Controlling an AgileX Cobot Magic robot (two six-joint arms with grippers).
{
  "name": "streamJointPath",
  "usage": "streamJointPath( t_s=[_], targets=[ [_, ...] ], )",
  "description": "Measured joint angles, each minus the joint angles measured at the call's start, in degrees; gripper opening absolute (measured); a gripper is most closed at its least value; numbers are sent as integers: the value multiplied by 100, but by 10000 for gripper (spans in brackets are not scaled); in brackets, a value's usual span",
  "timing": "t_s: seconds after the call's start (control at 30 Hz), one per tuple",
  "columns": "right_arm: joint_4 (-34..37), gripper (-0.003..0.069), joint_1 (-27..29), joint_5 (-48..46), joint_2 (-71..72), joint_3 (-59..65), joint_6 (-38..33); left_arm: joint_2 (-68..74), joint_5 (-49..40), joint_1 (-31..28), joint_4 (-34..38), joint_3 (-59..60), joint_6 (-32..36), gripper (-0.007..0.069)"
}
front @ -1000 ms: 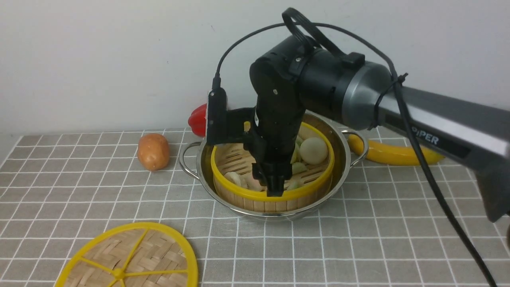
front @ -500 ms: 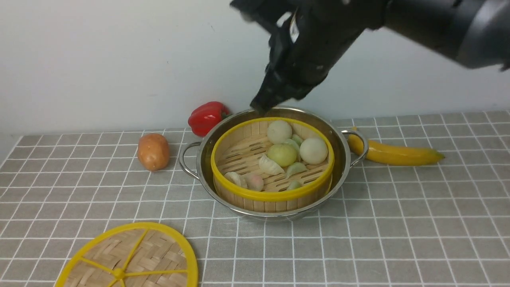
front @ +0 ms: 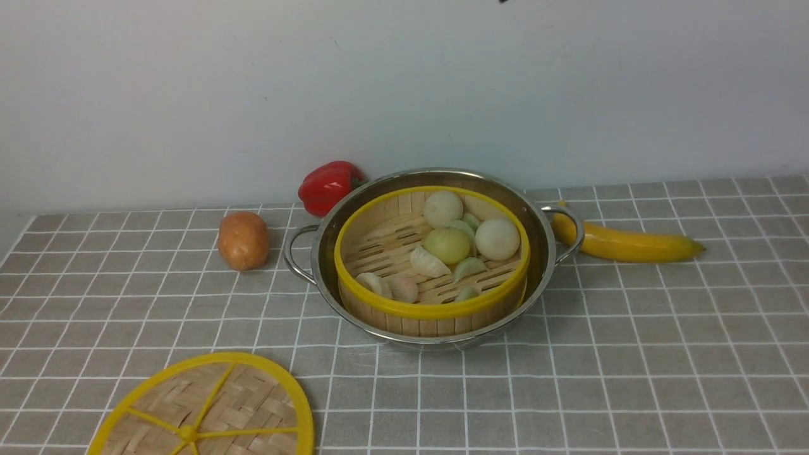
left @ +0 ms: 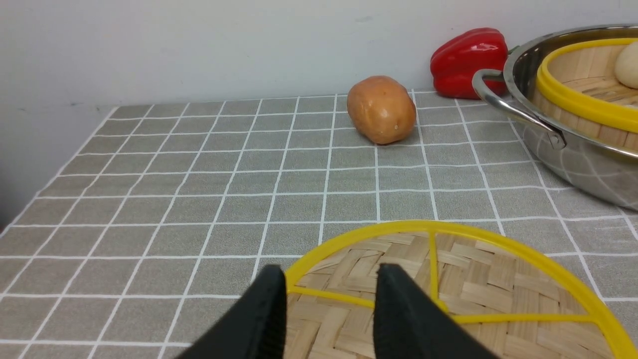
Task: Place the steamer in the pot on the grey tablecloth, and put the lid on the steamer.
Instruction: 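Grasp the bamboo steamer lid lying on the table by its centre knob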
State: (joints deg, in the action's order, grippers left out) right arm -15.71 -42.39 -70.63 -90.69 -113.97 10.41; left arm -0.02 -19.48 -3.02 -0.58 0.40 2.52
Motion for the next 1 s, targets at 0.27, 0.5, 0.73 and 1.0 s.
streamJointPath(
  t_s=[0.27, 0.5, 0.73, 1.0],
  targets=[
    [-31, 0, 135, 270, 876, 1153, -324, 0, 0, 0, 0, 0, 0, 243],
    [331, 13, 1699, 2172, 3457, 4641, 169, 0, 0, 0, 0, 0, 0, 243],
    [344, 37, 3694, 4297, 5978, 7693, 641, 0, 0, 0, 0, 0, 0, 243],
    [351, 70, 4200, 5273, 7795, 9478, 1179, 0, 0, 0, 0, 0, 0, 243]
  ],
)
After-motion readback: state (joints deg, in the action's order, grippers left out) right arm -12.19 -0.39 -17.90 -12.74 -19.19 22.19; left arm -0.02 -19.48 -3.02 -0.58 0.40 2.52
